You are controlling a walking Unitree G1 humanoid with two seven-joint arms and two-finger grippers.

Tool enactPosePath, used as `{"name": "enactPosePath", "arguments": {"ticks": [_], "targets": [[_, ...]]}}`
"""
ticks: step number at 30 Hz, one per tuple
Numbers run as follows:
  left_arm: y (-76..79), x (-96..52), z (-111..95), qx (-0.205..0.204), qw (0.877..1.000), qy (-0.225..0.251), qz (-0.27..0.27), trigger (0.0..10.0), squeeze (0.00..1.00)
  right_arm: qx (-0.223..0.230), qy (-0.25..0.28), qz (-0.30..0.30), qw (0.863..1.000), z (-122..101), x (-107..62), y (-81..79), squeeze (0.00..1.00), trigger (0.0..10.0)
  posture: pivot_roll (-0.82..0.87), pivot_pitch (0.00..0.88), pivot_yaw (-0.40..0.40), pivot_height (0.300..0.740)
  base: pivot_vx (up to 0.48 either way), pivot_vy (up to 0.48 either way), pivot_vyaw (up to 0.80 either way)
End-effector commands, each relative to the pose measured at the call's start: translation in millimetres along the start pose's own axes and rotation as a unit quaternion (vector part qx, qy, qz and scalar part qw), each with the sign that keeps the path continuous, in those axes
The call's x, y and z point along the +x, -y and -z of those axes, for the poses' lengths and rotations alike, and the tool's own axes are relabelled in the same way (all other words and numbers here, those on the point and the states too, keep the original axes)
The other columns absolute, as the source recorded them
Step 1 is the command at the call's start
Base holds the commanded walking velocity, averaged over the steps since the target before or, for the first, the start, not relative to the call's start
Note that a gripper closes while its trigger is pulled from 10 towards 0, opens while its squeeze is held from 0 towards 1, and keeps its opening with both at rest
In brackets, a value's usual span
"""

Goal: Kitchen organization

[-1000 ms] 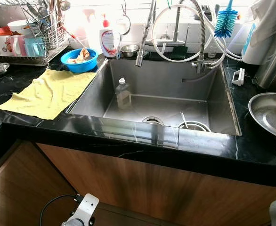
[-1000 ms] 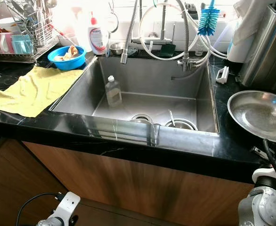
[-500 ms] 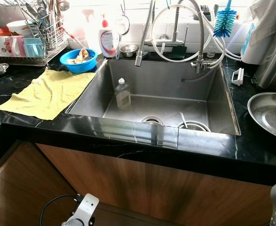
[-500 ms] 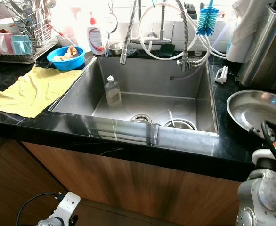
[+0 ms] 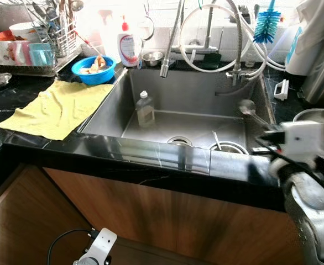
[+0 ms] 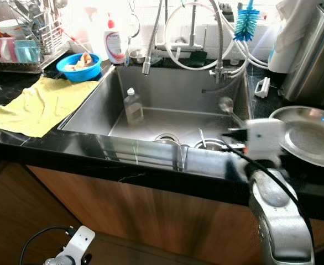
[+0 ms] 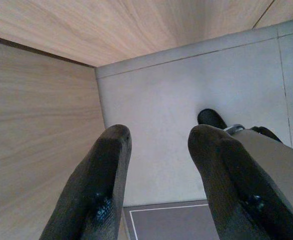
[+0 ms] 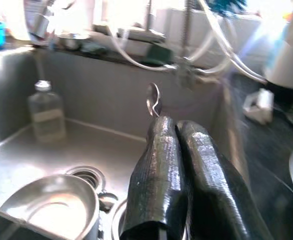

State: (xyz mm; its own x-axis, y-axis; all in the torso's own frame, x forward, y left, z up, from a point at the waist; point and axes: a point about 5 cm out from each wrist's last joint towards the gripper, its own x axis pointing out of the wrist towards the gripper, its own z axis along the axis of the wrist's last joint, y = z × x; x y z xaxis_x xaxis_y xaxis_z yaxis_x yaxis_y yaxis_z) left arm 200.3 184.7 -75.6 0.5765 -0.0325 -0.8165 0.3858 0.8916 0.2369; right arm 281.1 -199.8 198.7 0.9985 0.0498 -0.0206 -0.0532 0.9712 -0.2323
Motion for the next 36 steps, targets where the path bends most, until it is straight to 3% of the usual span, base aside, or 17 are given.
{"name": "enactPosePath", "arguments": {"ticks": [1,7,9,12,29,30,31,32,34,36], "targets": [[-2.2,-0.8,4.4,0.002,1.000,-0.009,-0.006,10.0,0.00,0.002,-0.011,-0.029,1.000,2.3,5.9,-4.5,0.00,10.0,-0.16,0.000,0.065,0.740,0.000,0.000,0.00],[-2.8,-0.9,4.8,-0.002,1.000,-0.008,-0.008,10.0,0.00,0.007,-0.042,-0.039,0.998,10.8,21.1,-0.5,0.00,10.0,-0.16,0.000,0.064,0.740,0.000,0.000,0.00],[-3.1,-0.9,4.8,-0.003,1.000,-0.009,-0.008,10.0,0.00,0.034,-0.074,-0.024,0.996,18.8,27.4,1.2,0.00,10.0,-0.16,0.000,0.065,0.740,0.000,0.000,0.00],[-3.5,-0.9,4.7,-0.004,1.000,-0.009,-0.009,10.0,0.00,0.023,-0.068,-0.064,0.995,15.2,30.1,-6.2,0.00,10.0,-0.16,0.000,0.065,0.740,0.000,0.000,0.00],[-5.4,-0.8,3.3,-0.007,1.000,-0.007,-0.011,10.0,0.00,-0.009,-0.113,-0.066,0.991,41.2,45.0,4.7,0.00,10.0,-0.16,0.000,0.069,0.740,0.000,0.000,0.00],[-5.5,-0.8,3.1,-0.007,1.000,-0.007,-0.011,10.0,0.00,-0.009,-0.114,-0.066,0.991,42.0,44.8,4.8,0.04,10.0,-0.16,0.000,0.069,0.740,0.000,0.000,0.00],[-5.7,-0.7,2.9,-0.008,1.000,-0.007,-0.011,10.0,0.00,-0.009,-0.114,-0.066,0.991,43.2,44.7,4.7,0.34,10.0,-0.16,0.000,0.069,0.740,0.000,0.000,0.00],[-5.8,-0.7,2.8,-0.008,1.000,-0.007,-0.012,10.0,0.00,-0.009,-0.114,-0.066,0.991,43.7,44.7,4.7,0.54,10.0,-0.16,0.000,0.069,0.740,0.000,0.000,0.00],[-6.0,-0.7,2.6,-0.009,1.000,-0.006,-0.012,10.0,0.00,-0.007,-0.115,-0.064,0.991,44.9,44.7,5.3,0.63,10.0,-0.16,0.000,0.068,0.740,0.000,0.000,0.00],[-6.2,-0.8,2.7,-0.009,1.000,-0.006,-0.012,10.0,0.00,-0.003,-0.115,-0.059,0.992,45.7,44.7,6.1,0.64,10.0,-0.15,0.000,0.068,0.740,0.000,0.000,0.00]]}}
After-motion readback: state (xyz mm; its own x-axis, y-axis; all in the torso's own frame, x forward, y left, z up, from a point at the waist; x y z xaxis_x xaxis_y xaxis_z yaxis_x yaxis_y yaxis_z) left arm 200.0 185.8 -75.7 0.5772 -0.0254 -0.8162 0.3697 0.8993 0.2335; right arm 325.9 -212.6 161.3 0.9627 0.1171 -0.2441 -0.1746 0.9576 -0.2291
